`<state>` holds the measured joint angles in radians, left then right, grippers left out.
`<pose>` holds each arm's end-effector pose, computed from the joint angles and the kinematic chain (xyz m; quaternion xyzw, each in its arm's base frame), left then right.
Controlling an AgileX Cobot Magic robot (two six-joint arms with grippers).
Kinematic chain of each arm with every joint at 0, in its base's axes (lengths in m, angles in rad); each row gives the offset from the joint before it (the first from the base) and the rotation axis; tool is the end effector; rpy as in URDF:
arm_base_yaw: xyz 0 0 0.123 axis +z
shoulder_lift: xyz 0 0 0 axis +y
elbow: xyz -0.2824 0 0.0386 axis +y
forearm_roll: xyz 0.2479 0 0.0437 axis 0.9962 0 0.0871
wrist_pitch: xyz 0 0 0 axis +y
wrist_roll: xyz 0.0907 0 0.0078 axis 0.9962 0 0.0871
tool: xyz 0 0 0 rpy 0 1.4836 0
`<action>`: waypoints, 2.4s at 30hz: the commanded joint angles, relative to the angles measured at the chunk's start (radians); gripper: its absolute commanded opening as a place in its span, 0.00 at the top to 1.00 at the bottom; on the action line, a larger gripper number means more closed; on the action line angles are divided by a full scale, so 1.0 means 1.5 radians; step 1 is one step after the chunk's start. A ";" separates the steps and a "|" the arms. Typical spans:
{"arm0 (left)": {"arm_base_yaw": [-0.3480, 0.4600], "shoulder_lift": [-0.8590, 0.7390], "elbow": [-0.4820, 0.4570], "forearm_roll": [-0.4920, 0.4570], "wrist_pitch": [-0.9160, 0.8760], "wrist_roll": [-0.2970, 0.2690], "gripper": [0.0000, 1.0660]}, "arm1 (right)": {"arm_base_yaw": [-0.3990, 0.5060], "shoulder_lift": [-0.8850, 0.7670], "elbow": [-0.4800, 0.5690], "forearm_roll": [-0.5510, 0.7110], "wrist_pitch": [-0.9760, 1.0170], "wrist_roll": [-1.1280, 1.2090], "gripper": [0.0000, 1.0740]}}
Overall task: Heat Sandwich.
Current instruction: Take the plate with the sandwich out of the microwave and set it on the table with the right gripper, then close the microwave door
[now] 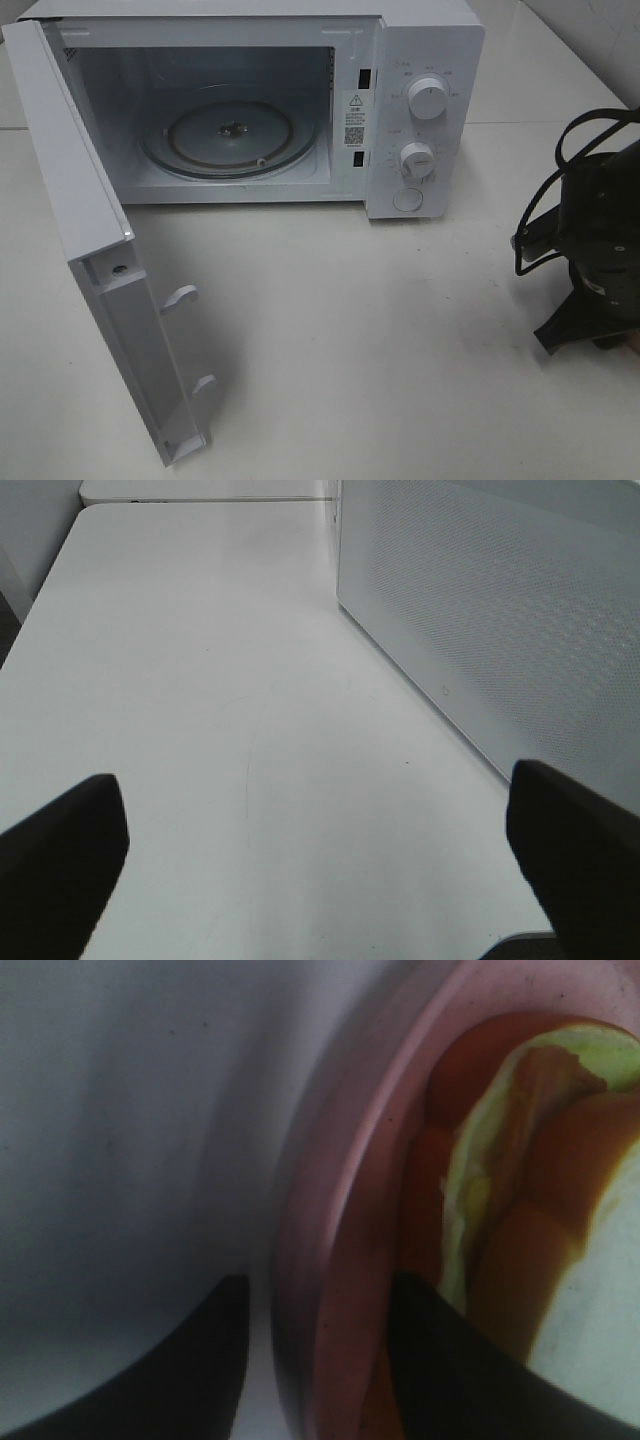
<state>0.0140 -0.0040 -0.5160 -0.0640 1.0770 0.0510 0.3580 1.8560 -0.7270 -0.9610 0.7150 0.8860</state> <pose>-0.0080 -0.0052 0.2804 0.0176 0.8516 -0.0149 0.5236 0.2673 0.0477 0.1012 -0.1322 0.9504 -0.2669 0.0900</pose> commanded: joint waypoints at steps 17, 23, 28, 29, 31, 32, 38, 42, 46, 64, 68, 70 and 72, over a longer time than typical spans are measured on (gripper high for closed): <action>0.002 -0.005 0.000 -0.003 -0.007 -0.001 0.08 | -0.004 -0.219 0.000 0.255 0.014 -0.281 0.30; 0.002 -0.005 0.000 -0.003 -0.007 -0.001 0.08 | -0.004 -0.299 0.000 0.343 0.037 -0.345 0.23; 0.002 -0.005 0.000 -0.003 -0.007 -0.001 0.08 | -0.004 -0.380 0.000 0.420 0.065 -0.403 0.25; 0.002 -0.005 0.000 -0.003 -0.007 -0.001 0.08 | -0.004 -0.380 0.000 0.420 0.065 -0.403 0.25; 0.002 -0.005 0.000 -0.003 -0.007 -0.001 0.08 | -0.004 -0.433 0.000 0.454 0.080 -0.430 0.25; 0.002 -0.005 0.000 -0.003 -0.007 -0.001 0.08 | -0.004 -0.453 0.000 0.467 0.083 -0.441 0.26; 0.002 -0.005 0.000 -0.003 -0.007 -0.001 0.08 | -0.004 -0.539 0.000 0.509 0.111 -0.481 0.27; 0.002 -0.005 0.000 -0.003 -0.007 -0.001 0.08 | -0.004 -0.607 0.000 0.509 0.151 -0.495 0.28; 0.002 -0.005 0.000 -0.003 -0.007 -0.001 0.08 | -0.004 -0.685 0.000 0.509 0.195 -0.510 0.29; 0.002 -0.005 0.000 -0.003 -0.007 -0.001 0.08 | -0.065 -1.015 0.091 0.549 0.194 -0.552 0.29; 0.002 -0.005 0.000 -0.003 -0.007 -0.001 0.08 | -0.104 -1.067 0.115 0.564 0.173 -0.577 0.29; 0.002 -0.005 0.000 -0.003 -0.007 -0.001 0.08 | -0.124 -1.095 0.130 0.577 0.158 -0.591 0.29; 0.002 -0.005 0.000 -0.003 -0.007 -0.001 0.08 | -0.139 -1.121 0.137 0.591 0.155 -0.604 0.29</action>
<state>0.0140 -0.0040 -0.5160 -0.0640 1.0770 0.0510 0.1570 0.1890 -0.5260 -0.0850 0.9680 0.0000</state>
